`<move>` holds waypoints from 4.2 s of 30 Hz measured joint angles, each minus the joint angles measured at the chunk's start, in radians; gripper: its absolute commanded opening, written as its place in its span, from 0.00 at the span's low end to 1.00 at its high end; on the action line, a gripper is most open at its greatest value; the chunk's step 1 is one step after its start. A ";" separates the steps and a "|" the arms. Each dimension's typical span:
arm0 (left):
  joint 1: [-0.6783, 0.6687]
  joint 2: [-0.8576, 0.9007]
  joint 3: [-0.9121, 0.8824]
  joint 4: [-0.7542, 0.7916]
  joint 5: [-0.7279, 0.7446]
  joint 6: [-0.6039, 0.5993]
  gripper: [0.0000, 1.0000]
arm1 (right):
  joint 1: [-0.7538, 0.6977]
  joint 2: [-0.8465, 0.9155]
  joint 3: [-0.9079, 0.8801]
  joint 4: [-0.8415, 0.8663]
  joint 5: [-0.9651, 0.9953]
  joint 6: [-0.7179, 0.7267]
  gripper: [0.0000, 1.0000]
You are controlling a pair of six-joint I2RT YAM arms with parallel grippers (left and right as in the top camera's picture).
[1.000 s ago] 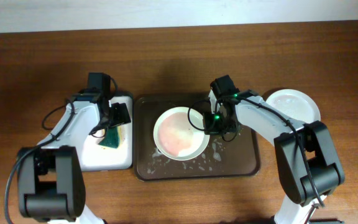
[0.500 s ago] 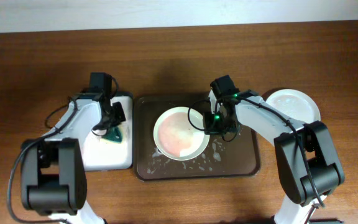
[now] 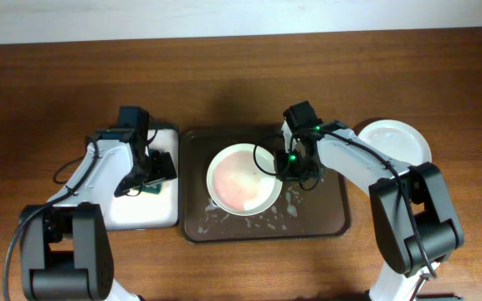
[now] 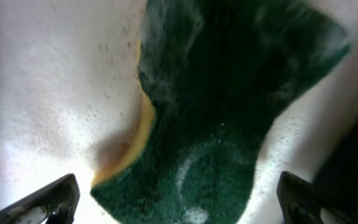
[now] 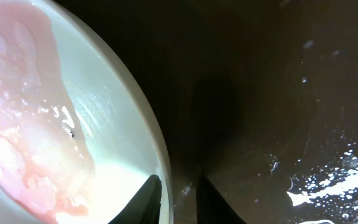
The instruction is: Clean dirty plates on tray and stack at the side
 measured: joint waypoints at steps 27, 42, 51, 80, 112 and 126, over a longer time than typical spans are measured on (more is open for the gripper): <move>0.000 -0.135 -0.019 0.003 0.015 -0.026 1.00 | 0.000 0.000 0.000 0.000 0.003 0.000 0.25; 0.000 -0.135 -0.019 -0.002 0.014 -0.026 1.00 | 0.000 0.000 0.000 -0.035 -0.025 0.000 0.04; 0.000 -0.135 -0.019 -0.002 0.014 -0.026 1.00 | -0.058 -0.050 0.090 -0.148 0.036 -0.024 0.04; 0.000 -0.134 -0.019 0.018 0.014 -0.026 1.00 | 0.562 -0.222 0.191 -0.236 1.362 -0.051 0.04; 0.000 -0.135 -0.019 0.018 0.014 -0.026 1.00 | -0.341 -0.222 0.191 -0.244 0.462 0.221 0.04; 0.000 -0.135 -0.019 0.017 0.014 -0.026 1.00 | -0.786 -0.201 0.191 -0.310 0.282 0.195 0.04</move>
